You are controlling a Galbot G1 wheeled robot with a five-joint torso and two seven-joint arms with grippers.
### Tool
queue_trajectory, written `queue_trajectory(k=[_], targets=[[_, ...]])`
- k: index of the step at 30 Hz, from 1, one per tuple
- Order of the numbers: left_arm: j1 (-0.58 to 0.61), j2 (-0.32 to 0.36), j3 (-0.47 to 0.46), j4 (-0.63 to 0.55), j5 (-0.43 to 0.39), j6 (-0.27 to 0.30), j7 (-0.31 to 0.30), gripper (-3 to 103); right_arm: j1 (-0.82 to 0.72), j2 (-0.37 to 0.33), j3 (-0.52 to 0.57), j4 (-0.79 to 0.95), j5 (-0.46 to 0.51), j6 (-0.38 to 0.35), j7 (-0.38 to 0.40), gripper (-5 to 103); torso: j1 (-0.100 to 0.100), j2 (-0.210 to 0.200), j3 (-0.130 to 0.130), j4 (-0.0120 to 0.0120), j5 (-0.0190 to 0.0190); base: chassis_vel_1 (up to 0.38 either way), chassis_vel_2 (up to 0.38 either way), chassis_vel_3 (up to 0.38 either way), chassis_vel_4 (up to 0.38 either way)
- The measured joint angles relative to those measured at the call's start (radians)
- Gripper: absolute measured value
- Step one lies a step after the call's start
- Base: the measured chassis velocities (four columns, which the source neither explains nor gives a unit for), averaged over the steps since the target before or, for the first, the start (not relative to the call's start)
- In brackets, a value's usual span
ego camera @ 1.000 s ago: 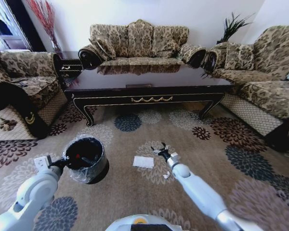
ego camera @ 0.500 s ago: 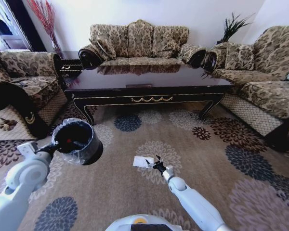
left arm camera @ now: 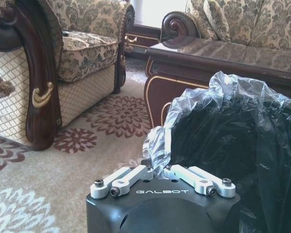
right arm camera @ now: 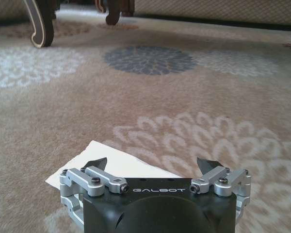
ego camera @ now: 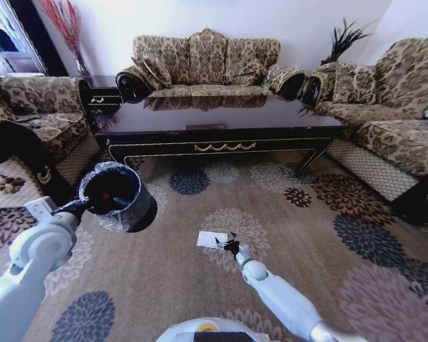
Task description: Move to the front of the table and pick up the trash from the floor, then place it into the trash bin.
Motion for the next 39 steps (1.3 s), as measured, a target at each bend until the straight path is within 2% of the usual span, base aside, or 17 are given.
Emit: queue_trajectory(k=[5, 8, 12, 18, 20, 21, 24, 25, 27, 28, 31, 32, 34, 36, 39], targets=[[0.003, 0.0, 0.001, 0.002, 0.002, 0.001, 0.002, 3, 0.072, 0.042, -0.066, -0.071, -0.004, -0.05, 0.019, 100, 0.0, 0.0, 0.0, 0.0003, -0.0001, 0.0, 0.0, 0.0, 0.0], [0.0, 0.011, -0.001, 0.006, 0.0, 0.001, 0.007, 3, 0.124, 0.084, -0.113, -0.147, 0.007, -0.116, 0.03, 100, 0.0, 0.0, 0.0, 0.0001, -0.0001, 0.0, 0.0, 0.0, 0.0], [-0.005, 0.02, -0.002, 0.006, -0.003, 0.002, 0.011, 3, 0.133, 0.092, -0.123, -0.158, 0.046, -0.147, 0.033, 100, 0.0, 0.0, 0.0, 0.0, -0.0002, 0.0, 0.0, 0.0, 0.0], [-0.015, 0.027, 0.003, 0.007, -0.007, 0.002, 0.012, 3, 0.127, 0.083, -0.116, -0.156, 0.049, -0.155, 0.032, 100, 0.0, 0.0, 0.0, -0.0001, -0.0001, 0.0, 0.0, 0.0, 0.0], [-0.022, 0.031, 0.009, 0.007, -0.009, 0.003, 0.012, 3, 0.124, 0.08, -0.104, -0.164, 0.043, -0.159, 0.03, 94, 0.0, 0.0, 0.0, 0.0, -0.0001, 0.0, 0.0, 0.0, 0.0], [-0.022, 0.031, 0.009, 0.007, -0.009, 0.003, 0.012, 3, 0.124, 0.08, -0.104, -0.164, 0.043, -0.159, 0.03, 94, 0.0, 0.0, 0.0, 0.0, -0.0001, 0.0, 0.0, 0.0, 0.0], [-0.032, 0.032, 0.018, 0.006, -0.012, 0.003, 0.012, 3, 0.121, 0.08, -0.091, -0.182, 0.031, -0.163, 0.024, 78, 0.0, 0.0, 0.0, 0.0, 0.0002, 0.0, 0.0, 0.0, 0.0], [-0.032, 0.032, 0.018, 0.006, -0.012, 0.003, 0.012, 3, 0.121, 0.08, -0.091, -0.182, 0.031, -0.163, 0.024, 78, 0.0, 0.0, 0.0, 0.0, 0.0002, 0.0, 0.0, 0.0, 0.0], [-0.034, 0.031, 0.024, 0.004, -0.012, 0.004, 0.012, 3, 0.117, 0.081, -0.082, -0.194, 0.015, -0.162, 0.018, 67, 0.0, 0.0, 0.0, 0.0005, 0.0004, 0.0, 0.0, 0.0, 0.0], [-0.034, 0.031, 0.024, 0.004, -0.012, 0.004, 0.012, 3, 0.117, 0.081, -0.082, -0.194, 0.015, -0.162, 0.018, 67, 0.0, 0.0, 0.0, 0.0005, 0.0004, 0.0, 0.0, 0.0, 0.0], [-0.034, 0.027, 0.027, 0.004, -0.011, 0.004, 0.011, 3, 0.108, 0.082, -0.078, -0.199, -0.007, -0.159, 0.006, 51, 0.0, 0.0, 0.0, 0.0007, 0.0005, 0.0, 0.0, 0.0, 0.0], [-0.034, 0.027, 0.027, 0.004, -0.011, 0.004, 0.011, 3, 0.108, 0.082, -0.078, -0.199, -0.007, -0.159, 0.006, 51, 0.0, 0.0, 0.0, 0.0007, 0.0005, 0.0, 0.0, 0.0, 0.0], [-0.035, 0.027, 0.027, 0.005, -0.011, 0.004, 0.011, 3, 0.104, 0.078, -0.079, -0.19, -0.009, -0.158, 0.004, 40, 0.0, 0.0, 0.0, 0.0007, 0.0007, 0.0, 0.0, 0.0, 0.0], [-0.035, 0.028, 0.027, 0.005, -0.011, 0.004, 0.011, 3, 0.102, 0.074, -0.08, -0.185, -0.009, -0.157, 0.004, 40, 0.0, 0.0, 0.0, 0.0005, 0.0006, 0.0, 0.0, 0.0, 0.0], [-0.036, 0.029, 0.027, 0.008, -0.01, 0.004, 0.011, 3, 0.094, 0.06, -0.081, -0.16, -0.006, -0.155, 0.005, 24, 0.0, 0.0, 0.0, -0.0002, -0.0004, 0.0, 0.0, 0.0, 0.0]])
